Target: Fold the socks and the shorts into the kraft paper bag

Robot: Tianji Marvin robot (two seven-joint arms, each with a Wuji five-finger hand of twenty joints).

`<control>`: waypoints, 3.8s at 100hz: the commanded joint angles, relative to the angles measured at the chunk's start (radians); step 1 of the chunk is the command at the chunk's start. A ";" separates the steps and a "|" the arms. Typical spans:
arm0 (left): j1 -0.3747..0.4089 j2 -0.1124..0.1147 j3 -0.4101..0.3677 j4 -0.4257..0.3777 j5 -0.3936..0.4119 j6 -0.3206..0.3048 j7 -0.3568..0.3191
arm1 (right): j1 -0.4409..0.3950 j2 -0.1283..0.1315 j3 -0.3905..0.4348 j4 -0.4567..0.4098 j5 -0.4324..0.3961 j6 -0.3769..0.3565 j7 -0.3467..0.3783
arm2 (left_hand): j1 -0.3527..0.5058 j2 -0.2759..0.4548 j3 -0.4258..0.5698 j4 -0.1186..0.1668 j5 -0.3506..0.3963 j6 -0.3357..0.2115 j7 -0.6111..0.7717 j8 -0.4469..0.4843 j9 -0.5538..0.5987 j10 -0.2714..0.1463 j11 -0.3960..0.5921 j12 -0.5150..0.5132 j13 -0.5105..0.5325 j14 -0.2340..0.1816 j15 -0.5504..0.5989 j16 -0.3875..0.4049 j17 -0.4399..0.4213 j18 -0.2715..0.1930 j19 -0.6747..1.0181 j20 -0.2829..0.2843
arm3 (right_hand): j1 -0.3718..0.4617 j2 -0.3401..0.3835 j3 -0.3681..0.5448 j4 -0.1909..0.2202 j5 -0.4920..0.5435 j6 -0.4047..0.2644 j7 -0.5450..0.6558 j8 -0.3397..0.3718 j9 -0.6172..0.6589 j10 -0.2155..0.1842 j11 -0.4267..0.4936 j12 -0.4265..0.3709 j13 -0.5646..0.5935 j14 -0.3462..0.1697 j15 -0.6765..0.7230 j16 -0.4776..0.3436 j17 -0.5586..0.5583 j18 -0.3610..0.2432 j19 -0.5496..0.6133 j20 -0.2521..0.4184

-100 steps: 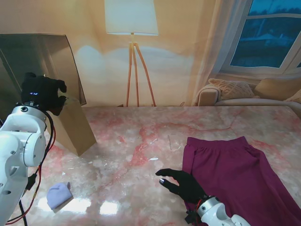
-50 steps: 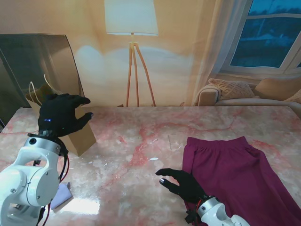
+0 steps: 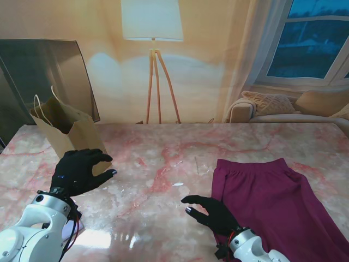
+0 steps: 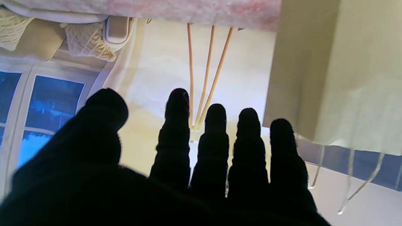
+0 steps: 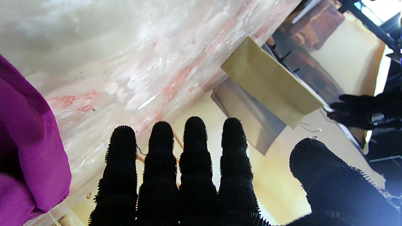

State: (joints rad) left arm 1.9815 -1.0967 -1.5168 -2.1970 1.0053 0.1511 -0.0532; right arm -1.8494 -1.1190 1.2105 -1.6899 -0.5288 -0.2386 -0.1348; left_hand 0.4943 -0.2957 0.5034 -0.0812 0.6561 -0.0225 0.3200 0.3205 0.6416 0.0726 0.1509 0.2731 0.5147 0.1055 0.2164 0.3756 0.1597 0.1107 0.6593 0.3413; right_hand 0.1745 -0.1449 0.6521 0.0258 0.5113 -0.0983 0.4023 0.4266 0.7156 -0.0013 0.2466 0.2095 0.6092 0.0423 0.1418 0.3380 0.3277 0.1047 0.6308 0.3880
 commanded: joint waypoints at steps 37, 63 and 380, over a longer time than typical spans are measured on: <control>0.167 0.020 -0.155 0.065 0.027 0.014 -0.172 | 0.003 -0.001 -0.014 -0.001 -0.005 -0.008 0.009 | 0.221 -0.153 0.326 0.025 -0.008 -0.013 0.053 0.021 0.109 -0.005 0.027 0.046 0.120 0.009 0.062 0.067 0.076 0.040 0.126 0.051 | 0.009 0.007 -0.004 -0.046 0.012 -0.026 0.006 0.011 0.004 -0.018 0.010 -0.003 0.023 0.003 0.016 0.022 -0.002 -0.004 0.028 0.033; 0.197 0.028 -0.178 0.142 0.135 0.030 -0.234 | 0.008 0.000 -0.022 0.000 -0.005 -0.007 0.013 | 0.375 -0.178 0.418 0.006 -0.118 -0.024 -0.021 -0.045 0.037 -0.024 0.008 0.035 0.040 0.001 0.024 0.065 0.025 0.064 0.098 0.079 | 0.009 0.007 -0.005 -0.046 0.013 -0.027 0.006 0.011 0.006 -0.018 0.011 -0.001 0.023 0.001 0.016 0.022 -0.002 -0.002 0.029 0.034; 0.034 0.001 0.076 0.237 -0.047 -0.061 0.149 | -0.016 0.005 -0.005 -0.020 0.001 -0.010 0.035 | 0.238 -0.329 0.314 -0.116 0.236 -0.128 0.592 -0.062 0.683 -0.099 0.210 0.416 0.564 -0.026 0.454 0.252 0.304 0.144 0.517 0.178 | 0.013 0.012 -0.010 -0.045 0.019 -0.024 0.007 0.012 0.030 -0.016 0.019 0.011 0.045 0.008 0.023 0.030 0.003 0.003 0.033 0.037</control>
State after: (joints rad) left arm 2.0318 -1.0943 -1.4488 -1.9905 0.9723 0.0812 0.1121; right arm -1.8582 -1.1143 1.2078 -1.7064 -0.5260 -0.2440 -0.0991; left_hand 0.7364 -0.6281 0.8073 -0.1575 0.8234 -0.1699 0.8678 0.2469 1.2858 -0.0145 0.3328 0.6923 1.0378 0.0793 0.6365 0.6310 0.4702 0.2406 1.1461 0.5193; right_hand 0.1833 -0.1442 0.6516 0.0258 0.5227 -0.0983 0.4023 0.4271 0.7257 -0.0013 0.2487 0.2111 0.6299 0.0436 0.1438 0.3479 0.3285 0.1108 0.6387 0.3890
